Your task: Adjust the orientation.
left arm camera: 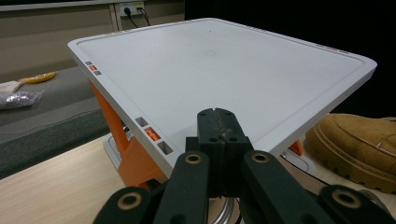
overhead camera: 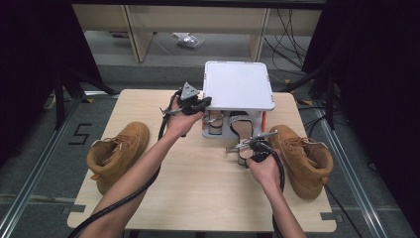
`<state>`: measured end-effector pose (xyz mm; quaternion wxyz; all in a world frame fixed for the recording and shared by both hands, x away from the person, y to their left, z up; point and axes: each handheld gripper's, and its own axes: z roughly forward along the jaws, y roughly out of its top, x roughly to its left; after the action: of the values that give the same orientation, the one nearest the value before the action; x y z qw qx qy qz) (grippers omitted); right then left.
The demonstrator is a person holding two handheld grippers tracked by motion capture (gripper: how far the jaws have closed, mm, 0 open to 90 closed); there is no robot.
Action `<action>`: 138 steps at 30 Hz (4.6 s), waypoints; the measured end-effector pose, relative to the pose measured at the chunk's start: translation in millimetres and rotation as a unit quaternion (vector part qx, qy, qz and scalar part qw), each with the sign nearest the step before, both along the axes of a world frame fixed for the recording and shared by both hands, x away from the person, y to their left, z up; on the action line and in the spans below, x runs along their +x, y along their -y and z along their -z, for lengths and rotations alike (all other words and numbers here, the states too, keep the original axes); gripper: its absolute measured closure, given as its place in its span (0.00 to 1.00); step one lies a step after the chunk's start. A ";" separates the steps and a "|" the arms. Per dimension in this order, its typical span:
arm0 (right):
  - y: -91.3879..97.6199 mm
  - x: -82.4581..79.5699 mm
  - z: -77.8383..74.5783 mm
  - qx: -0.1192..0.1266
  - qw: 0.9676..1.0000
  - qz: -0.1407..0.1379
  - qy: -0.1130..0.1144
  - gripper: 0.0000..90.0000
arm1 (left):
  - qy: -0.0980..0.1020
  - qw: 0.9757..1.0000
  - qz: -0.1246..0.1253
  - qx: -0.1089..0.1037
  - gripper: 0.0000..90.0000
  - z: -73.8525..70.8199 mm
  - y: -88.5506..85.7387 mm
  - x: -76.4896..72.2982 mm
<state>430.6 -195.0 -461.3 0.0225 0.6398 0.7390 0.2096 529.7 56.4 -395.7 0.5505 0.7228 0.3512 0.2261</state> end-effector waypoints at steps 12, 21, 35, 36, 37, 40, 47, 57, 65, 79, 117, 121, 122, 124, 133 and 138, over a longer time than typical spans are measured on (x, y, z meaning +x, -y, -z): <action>-3.7 15.5 -5.0 0.020 0.999 0.015 0.022 1.00 | -0.002 1.000 0.003 0.002 1.00 -0.6 -0.3 0.5; -5.4 29.9 -13.0 0.017 0.999 0.017 0.043 1.00 | -0.003 1.000 0.005 0.002 1.00 -0.8 -0.2 0.5; -7.7 47.7 -15.6 0.003 0.996 0.043 0.076 1.00 | 0.001 1.000 0.008 0.003 1.00 -0.1 0.0 0.0; -6.9 48.8 -14.9 0.008 0.996 0.038 0.080 1.00 | 0.001 1.000 0.008 0.003 1.00 -0.2 0.1 0.0; -5.6 49.7 -15.0 0.006 0.996 0.034 0.086 1.00 | 0.001 1.000 0.008 0.002 1.00 -0.2 0.4 0.0; -5.5 50.5 -17.7 0.001 0.995 0.048 0.087 1.00 | 0.000 1.000 0.008 0.001 1.00 -0.2 0.5 0.0; -2.9 52.6 -17.9 -0.008 0.993 0.076 0.089 1.00 | -0.001 1.000 0.009 0.002 1.00 -0.3 0.3 0.2; -1.3 53.9 -11.1 -0.023 0.994 0.057 0.090 0.99 | 0.000 1.000 0.008 0.002 1.00 -0.2 0.4 0.1; -6.3 49.3 -18.8 -0.048 0.991 0.060 0.113 0.66 | 0.000 1.000 0.009 0.001 1.00 -0.2 0.3 0.1; -13.0 75.1 -5.6 -0.071 0.988 0.043 0.132 0.41 | 0.000 1.000 0.011 0.004 1.00 -0.6 0.1 0.4; -25.3 91.1 -2.2 -0.089 0.979 0.116 0.142 0.43 | 0.000 1.000 0.012 0.003 1.00 -0.5 -0.1 0.8; -24.5 91.3 0.5 -0.082 0.979 0.112 0.151 0.42 | 0.000 1.000 0.012 0.003 1.00 -0.4 0.0 0.8; -22.0 90.1 1.0 -0.082 0.980 0.099 0.153 0.42 | 0.000 1.000 0.012 0.003 1.00 -0.4 0.0 0.7; -21.2 86.5 3.4 -0.080 0.979 0.088 0.164 0.42 | 0.000 1.000 0.012 0.003 1.00 -0.4 0.0 0.7; -16.1 66.7 -13.9 -0.064 0.974 0.080 0.201 0.54 | 0.000 1.000 0.012 0.004 1.00 -0.6 0.0 0.7; -6.2 53.0 -22.6 -0.061 0.981 0.067 0.173 0.94 | 0.001 1.000 0.012 0.005 1.00 -0.7 0.3 0.6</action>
<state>483.5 -188.8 -438.7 0.2026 0.6393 0.6911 0.2695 530.3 56.1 -395.0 0.5499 0.7293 0.3413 0.2219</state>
